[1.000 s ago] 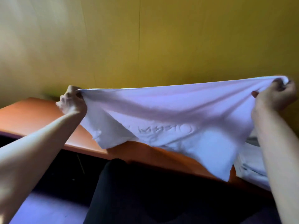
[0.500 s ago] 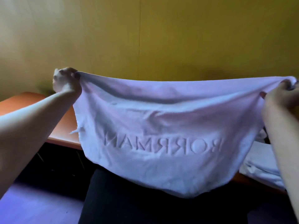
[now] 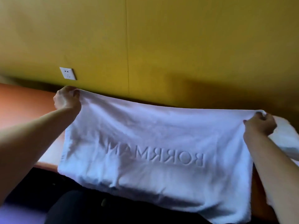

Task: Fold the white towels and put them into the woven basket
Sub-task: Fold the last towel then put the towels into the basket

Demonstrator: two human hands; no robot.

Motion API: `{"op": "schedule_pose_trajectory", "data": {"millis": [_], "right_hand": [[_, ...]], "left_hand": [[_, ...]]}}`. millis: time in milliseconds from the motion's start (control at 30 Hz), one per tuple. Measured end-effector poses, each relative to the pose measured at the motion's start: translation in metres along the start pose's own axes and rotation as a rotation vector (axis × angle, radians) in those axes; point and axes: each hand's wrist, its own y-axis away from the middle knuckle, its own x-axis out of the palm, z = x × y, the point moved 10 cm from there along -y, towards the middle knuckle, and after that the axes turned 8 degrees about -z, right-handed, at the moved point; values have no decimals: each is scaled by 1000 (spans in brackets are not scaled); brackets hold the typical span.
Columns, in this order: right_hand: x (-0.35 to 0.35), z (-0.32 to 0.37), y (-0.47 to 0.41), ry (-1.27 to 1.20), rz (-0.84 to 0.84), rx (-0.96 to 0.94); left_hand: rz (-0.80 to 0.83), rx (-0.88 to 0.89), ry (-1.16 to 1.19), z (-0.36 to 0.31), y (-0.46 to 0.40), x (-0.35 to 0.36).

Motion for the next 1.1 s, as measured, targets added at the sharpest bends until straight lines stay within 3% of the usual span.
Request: {"op": "schedule_pose_trajectory", "data": {"millis": [333,500,633,767,967,1033,1100], "right_hand": [[119,-65,19,262,141,-141],[169,-116,-23,636,227,-264],[176,-110,-5,863,336,-365],[186,-101,7,680,370,-457],[157,-71,43,600,326,-925],[152,-74,56,637,420,-1072],[155,-92,66,672,619,-1144]], "left_hand": [[-1,52,-66,29,-41,178],[-19,101,-116,32,-55,242],[149,140,-151,46,-41,281],[205,298,-256,48,-23,290],[206,597,-294,11,40,273],[293,706,-248,-5,86,269],[391,798,-168,-21,146,262]]}}
